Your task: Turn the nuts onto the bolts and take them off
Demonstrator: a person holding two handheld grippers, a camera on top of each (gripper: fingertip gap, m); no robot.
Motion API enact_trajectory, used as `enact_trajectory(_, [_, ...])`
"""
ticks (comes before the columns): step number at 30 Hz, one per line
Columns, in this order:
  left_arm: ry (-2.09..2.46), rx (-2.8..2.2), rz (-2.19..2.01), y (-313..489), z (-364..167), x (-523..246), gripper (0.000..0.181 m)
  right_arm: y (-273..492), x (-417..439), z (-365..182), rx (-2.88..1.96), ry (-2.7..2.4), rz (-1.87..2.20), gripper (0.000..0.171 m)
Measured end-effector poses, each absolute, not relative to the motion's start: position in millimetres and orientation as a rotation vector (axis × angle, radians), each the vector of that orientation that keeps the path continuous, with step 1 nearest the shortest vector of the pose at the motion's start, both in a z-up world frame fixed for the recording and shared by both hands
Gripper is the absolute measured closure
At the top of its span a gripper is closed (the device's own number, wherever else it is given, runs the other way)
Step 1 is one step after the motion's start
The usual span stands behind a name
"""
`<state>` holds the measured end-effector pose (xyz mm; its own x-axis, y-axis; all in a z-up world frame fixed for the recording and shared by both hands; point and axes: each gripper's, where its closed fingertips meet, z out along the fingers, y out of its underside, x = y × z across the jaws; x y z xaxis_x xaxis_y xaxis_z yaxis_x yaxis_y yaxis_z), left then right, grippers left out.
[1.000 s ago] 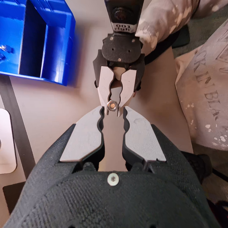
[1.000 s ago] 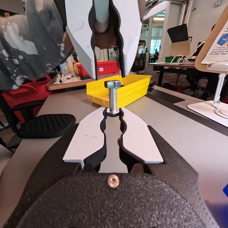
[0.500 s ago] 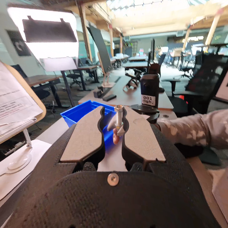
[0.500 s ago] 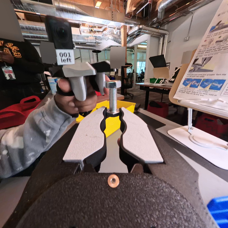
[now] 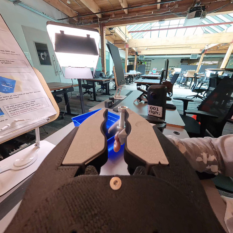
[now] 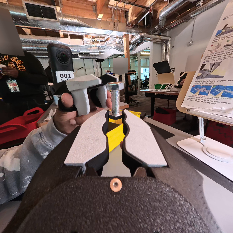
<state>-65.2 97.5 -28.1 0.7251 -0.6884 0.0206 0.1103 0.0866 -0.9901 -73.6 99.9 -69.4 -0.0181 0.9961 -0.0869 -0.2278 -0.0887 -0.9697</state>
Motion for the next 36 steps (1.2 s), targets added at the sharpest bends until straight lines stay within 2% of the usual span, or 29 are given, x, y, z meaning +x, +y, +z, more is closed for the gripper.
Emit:
enact_trajectory(25, [0.565,-1.350,-0.658,95.8,-33.8,-54.2,0.158,86.4,-75.2,-71.8,-1.037,-1.037,1.398,0.153])
enact_trajectory(36, [0.436,-1.320,-0.616,97.3,-21.3,-99.2,0.158,107.9,-52.6,-51.4,-0.989,-0.975,1.342,0.153])
